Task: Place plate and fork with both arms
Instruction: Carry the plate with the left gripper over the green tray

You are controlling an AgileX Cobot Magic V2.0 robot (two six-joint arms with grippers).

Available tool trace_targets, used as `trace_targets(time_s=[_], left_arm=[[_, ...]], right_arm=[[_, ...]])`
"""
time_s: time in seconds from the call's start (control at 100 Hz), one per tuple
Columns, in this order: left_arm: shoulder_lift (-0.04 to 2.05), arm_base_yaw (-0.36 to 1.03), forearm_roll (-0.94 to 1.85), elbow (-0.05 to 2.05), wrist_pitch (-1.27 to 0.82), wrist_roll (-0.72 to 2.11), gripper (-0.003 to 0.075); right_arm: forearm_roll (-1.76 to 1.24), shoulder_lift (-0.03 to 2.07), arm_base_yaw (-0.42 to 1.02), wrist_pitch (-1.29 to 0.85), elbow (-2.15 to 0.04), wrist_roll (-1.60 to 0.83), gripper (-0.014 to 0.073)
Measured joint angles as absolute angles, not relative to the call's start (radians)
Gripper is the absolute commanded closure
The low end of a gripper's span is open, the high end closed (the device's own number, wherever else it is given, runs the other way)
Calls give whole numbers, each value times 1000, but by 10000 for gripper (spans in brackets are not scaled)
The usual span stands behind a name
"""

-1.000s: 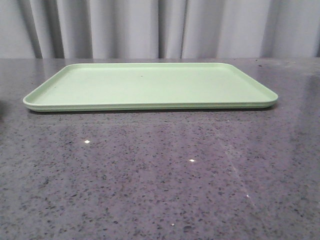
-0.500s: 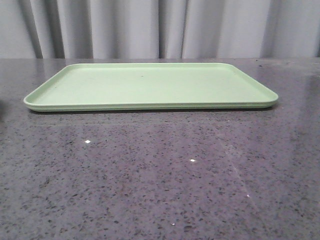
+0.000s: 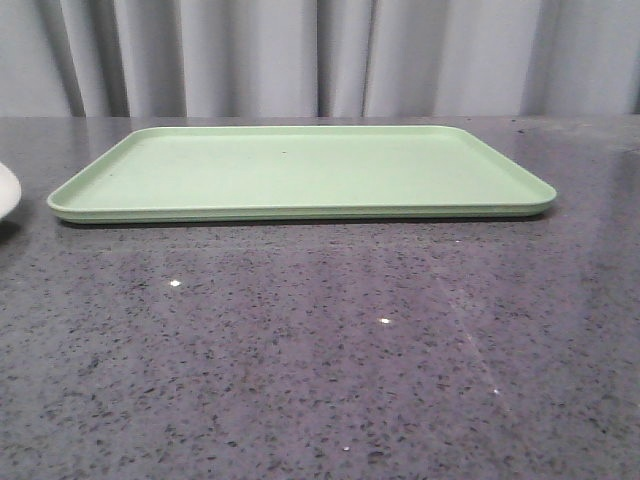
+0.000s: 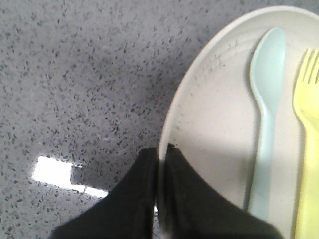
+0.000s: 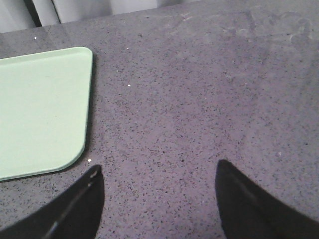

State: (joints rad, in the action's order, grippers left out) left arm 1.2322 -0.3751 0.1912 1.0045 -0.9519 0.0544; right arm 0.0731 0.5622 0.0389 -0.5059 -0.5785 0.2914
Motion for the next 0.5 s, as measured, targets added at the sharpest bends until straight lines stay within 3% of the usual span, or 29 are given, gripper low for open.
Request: trace_targets(time_s=[0.5], left_arm=[[1223,-321,348,1163,-943,89,741]], right_arm=[[73,562,39,-506,-579,291,106]])
